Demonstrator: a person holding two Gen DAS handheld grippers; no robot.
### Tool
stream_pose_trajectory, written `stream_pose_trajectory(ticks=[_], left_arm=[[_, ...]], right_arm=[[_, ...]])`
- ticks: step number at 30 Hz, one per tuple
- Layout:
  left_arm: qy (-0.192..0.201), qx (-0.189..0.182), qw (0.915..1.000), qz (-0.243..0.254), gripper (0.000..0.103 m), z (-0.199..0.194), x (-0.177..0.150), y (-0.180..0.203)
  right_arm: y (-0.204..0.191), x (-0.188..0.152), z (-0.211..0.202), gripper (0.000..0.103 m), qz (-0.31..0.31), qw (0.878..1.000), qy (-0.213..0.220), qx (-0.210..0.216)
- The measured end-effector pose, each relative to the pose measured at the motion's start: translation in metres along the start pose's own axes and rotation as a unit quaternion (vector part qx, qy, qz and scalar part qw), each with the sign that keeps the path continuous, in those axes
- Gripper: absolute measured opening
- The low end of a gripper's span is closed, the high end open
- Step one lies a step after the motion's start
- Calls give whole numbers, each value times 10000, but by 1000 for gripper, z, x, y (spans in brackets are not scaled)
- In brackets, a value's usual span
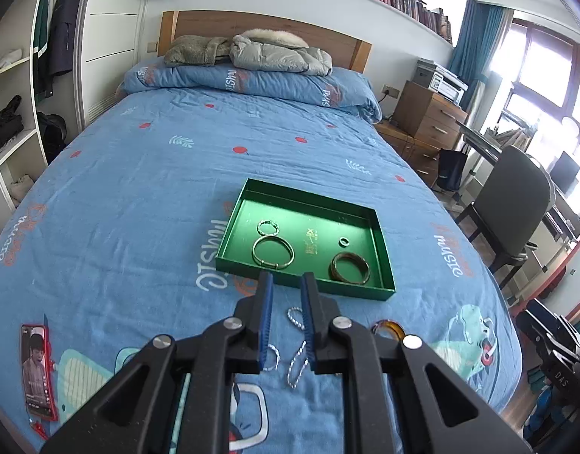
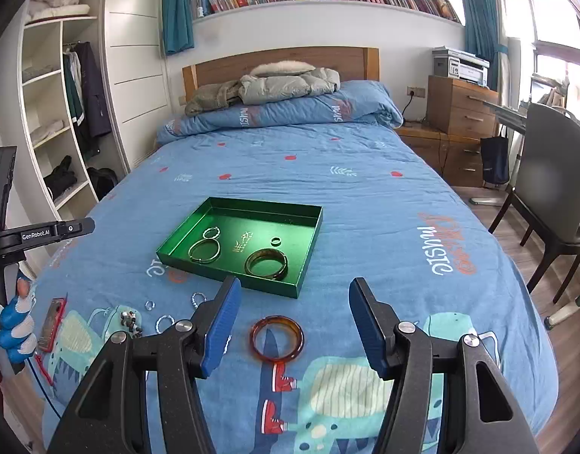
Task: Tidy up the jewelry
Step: 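Withdraw both tools from the green tray back over the loose jewelry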
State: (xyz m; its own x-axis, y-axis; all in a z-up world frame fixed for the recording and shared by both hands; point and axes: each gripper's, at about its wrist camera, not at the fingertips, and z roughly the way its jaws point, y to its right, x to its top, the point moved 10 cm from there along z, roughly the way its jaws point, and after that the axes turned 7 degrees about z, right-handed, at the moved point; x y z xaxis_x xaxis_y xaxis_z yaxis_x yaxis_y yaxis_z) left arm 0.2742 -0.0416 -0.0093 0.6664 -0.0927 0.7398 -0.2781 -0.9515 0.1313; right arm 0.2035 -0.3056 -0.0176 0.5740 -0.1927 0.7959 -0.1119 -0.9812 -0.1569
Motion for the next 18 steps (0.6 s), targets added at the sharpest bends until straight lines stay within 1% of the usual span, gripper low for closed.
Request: stream_pose_trajectory(ticks=[2, 11, 18], left_arm=[[-1, 4, 10000, 34, 20, -9, -6, 3], [95, -47, 9997, 234, 21, -44, -28, 14], [112, 23, 9996, 242, 21, -64, -46, -4]], right_arm=[[1, -4, -10, 59, -15, 10000, 46, 14], [8, -20, -38, 59, 4, 9998, 171, 52], [13, -31, -39, 59, 158, 9997, 153, 104]])
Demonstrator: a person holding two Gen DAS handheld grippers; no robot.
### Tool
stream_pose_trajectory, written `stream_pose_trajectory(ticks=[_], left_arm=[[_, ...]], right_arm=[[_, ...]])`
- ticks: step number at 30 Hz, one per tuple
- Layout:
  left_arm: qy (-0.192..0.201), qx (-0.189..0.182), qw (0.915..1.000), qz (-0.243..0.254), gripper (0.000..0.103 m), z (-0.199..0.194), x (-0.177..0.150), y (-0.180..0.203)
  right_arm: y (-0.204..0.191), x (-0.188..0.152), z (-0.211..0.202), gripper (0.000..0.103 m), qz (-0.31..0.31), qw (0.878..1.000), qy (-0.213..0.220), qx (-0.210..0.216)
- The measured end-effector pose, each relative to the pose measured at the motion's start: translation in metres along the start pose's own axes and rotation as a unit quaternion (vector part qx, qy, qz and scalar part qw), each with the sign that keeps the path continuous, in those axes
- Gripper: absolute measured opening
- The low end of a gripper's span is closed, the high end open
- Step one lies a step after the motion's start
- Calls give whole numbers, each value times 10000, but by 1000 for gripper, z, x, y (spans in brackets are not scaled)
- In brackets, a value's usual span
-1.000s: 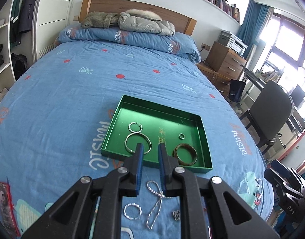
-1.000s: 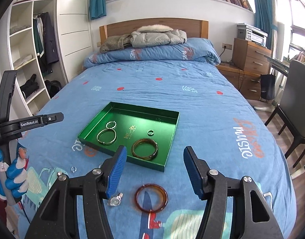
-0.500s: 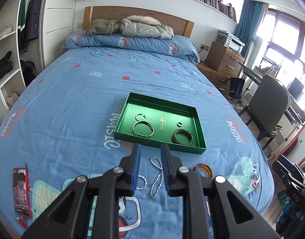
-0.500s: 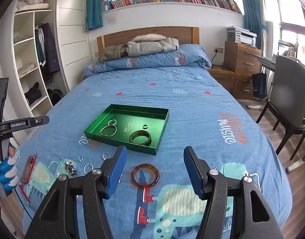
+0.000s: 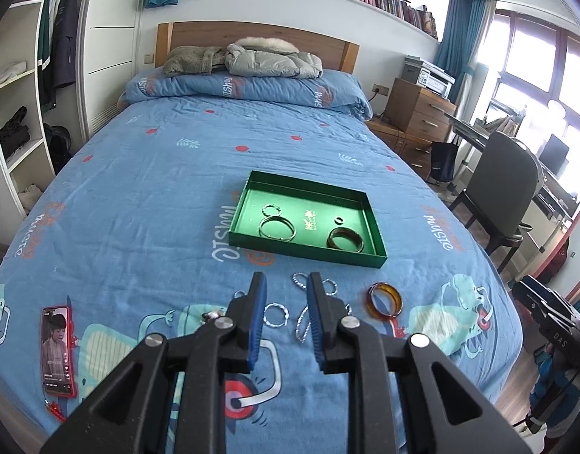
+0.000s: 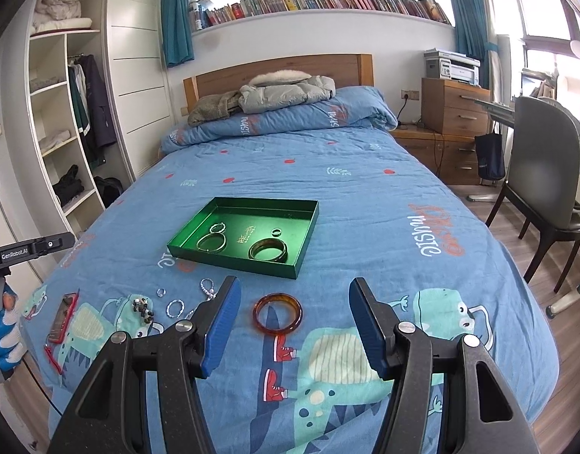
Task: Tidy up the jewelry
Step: 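Withdraw both tools from the green tray back over the loose jewelry, then move the left tool to the twisted silver hoop while the right tool approaches the amber bangle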
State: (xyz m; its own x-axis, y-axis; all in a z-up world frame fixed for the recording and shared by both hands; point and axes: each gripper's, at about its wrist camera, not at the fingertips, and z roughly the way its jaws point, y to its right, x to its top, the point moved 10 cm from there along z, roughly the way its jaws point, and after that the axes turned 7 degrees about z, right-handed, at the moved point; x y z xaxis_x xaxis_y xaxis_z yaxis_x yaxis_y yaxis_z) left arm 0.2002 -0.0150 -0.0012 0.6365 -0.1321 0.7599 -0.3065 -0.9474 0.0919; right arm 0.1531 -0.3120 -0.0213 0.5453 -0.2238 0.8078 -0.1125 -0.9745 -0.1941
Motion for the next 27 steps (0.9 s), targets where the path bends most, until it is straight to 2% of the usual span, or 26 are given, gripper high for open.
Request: stream_pose_trajectory(ticks=[12, 20, 27], left_arm=[[-166, 229, 9992, -295, 21, -2, -40, -49], [-342, 220, 9984, -394, 21, 16, -68, -56], [-477, 247, 9971, -532, 21, 34, -87, -65]], right_arm=[[0, -24, 12, 59, -174, 9998, -119, -13], [-3, -39, 29, 59, -319, 9991, -276, 14], [-1, -48, 44, 59, -186, 9990, -401, 117]])
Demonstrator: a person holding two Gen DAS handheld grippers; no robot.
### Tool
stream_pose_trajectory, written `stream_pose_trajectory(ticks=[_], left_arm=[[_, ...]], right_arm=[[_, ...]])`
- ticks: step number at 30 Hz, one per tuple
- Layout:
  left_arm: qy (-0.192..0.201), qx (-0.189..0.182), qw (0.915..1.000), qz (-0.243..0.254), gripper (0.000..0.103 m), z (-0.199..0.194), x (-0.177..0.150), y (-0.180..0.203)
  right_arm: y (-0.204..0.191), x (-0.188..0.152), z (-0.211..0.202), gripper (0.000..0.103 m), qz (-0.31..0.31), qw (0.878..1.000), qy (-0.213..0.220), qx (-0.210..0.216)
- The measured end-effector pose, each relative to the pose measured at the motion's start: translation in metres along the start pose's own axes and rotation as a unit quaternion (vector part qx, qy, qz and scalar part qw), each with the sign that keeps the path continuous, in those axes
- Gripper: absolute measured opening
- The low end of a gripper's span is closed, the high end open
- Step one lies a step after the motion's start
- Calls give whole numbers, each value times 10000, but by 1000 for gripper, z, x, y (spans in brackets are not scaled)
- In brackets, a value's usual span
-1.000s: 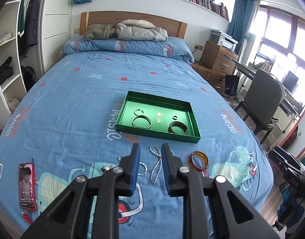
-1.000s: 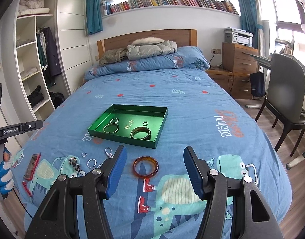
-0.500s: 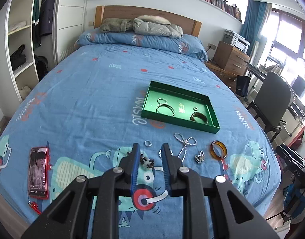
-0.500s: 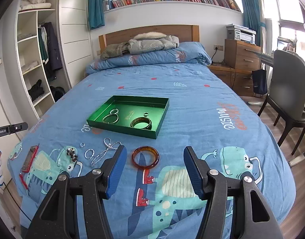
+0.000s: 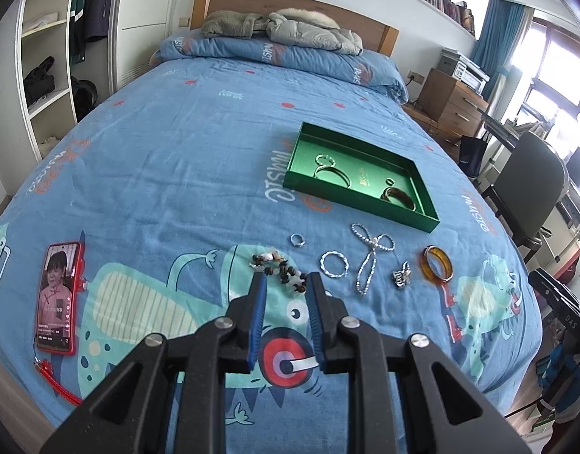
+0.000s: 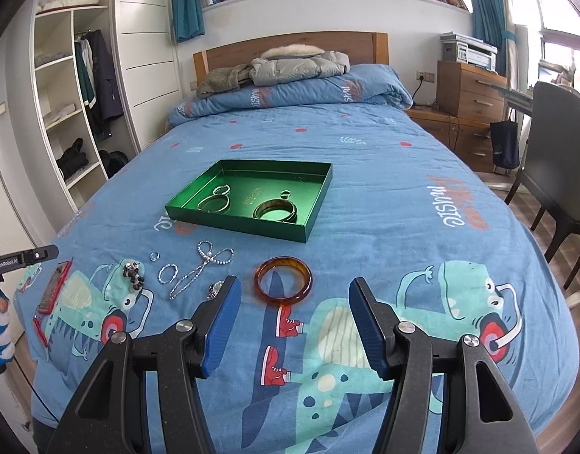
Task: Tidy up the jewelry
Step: 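Move the left tool to the twisted silver hoop while the right tool approaches the amber bangle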
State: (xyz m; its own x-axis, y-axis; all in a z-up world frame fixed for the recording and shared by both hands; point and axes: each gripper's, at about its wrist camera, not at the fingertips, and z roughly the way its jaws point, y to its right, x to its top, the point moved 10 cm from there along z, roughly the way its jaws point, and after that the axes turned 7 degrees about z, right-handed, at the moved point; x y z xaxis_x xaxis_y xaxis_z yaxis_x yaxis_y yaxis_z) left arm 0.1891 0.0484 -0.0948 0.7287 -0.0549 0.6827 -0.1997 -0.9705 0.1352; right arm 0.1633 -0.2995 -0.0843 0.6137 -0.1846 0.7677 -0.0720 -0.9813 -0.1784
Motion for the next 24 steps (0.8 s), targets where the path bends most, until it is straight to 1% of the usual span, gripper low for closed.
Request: stream_pose_trajectory(ticks=[6, 10, 17, 22, 24], left_arm=[[-156, 48, 9998, -135, 21, 14, -14, -8], [-270, 22, 9995, -148, 21, 22, -25, -6], [-409, -293, 9987, -27, 21, 40, -35, 27], [-485, -340, 9982, 125, 21, 58, -28, 46], [-517, -353, 9978, 203, 21, 67, -22, 52]], right_arm=[[-4, -8, 16, 59, -8, 9999, -104, 80], [-4, -12, 27, 59, 24, 9998, -188, 118], [5, -16, 46, 59, 86, 9994, -312, 147], [13, -14, 65, 55, 112, 9989, -406, 183], [15, -13, 74, 52, 107, 9987, -455, 208]])
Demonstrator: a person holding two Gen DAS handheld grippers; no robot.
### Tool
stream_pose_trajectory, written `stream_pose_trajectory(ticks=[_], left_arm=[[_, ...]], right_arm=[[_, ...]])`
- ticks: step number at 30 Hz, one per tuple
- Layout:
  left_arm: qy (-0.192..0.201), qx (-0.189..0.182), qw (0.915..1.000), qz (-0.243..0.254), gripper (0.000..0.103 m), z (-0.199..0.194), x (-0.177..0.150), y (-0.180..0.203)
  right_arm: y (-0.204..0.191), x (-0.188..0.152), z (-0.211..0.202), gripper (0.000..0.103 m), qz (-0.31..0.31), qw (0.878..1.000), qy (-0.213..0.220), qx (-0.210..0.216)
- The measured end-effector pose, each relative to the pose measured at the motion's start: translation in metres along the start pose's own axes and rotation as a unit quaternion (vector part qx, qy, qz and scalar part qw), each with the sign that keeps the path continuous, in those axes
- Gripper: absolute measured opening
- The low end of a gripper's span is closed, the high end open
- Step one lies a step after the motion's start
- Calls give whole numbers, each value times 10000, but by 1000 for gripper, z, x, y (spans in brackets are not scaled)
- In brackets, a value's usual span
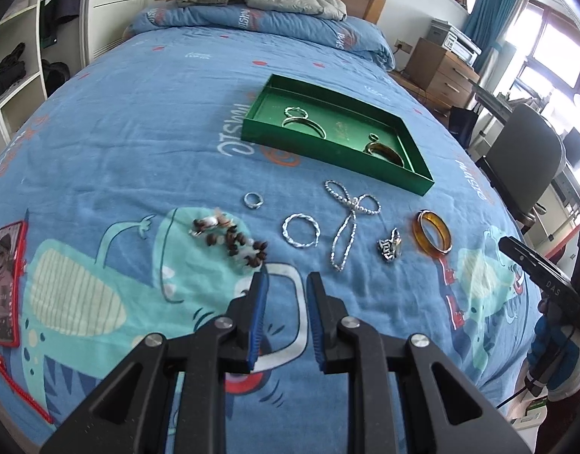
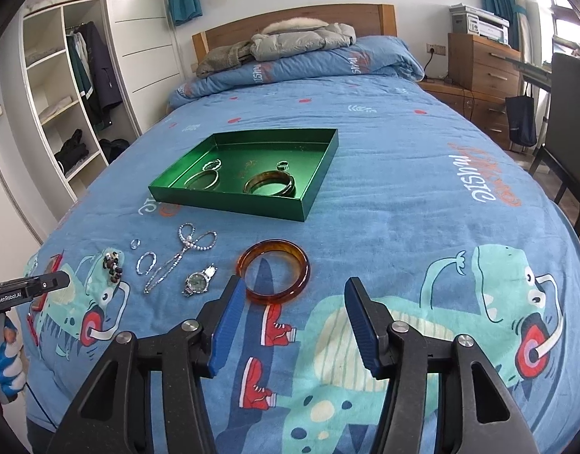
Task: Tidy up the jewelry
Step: 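Move the left tool to the twisted silver hoop while the right tool approaches the amber bangle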
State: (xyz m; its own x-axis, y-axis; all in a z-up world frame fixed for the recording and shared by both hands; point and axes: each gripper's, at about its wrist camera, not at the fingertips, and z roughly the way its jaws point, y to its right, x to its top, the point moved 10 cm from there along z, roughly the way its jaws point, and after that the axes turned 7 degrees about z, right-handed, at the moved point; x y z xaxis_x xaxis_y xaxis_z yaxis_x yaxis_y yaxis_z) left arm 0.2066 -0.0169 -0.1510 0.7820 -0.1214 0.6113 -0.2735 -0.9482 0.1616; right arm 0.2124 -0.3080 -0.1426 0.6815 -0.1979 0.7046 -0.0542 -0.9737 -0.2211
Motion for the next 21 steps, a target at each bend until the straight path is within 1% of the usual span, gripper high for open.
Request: stream_pose_trajectory(ticks=[3, 8, 12, 21], left_arm=[[-87, -71, 9998, 176, 21, 14, 10, 9], [-281, -18, 9986, 442, 21, 42, 21, 14], [-414, 84, 9980, 477, 21, 65, 28, 10], [-644, 216, 9961, 571, 21, 99, 32, 4]], right_arm=[[1, 2, 14, 51, -17, 10000, -75, 54], [-1, 4, 40, 51, -77, 9997, -202, 147], [1, 3, 59, 51, -110, 9993, -311, 181], [3, 3, 90, 51, -274, 9981, -508, 196]])
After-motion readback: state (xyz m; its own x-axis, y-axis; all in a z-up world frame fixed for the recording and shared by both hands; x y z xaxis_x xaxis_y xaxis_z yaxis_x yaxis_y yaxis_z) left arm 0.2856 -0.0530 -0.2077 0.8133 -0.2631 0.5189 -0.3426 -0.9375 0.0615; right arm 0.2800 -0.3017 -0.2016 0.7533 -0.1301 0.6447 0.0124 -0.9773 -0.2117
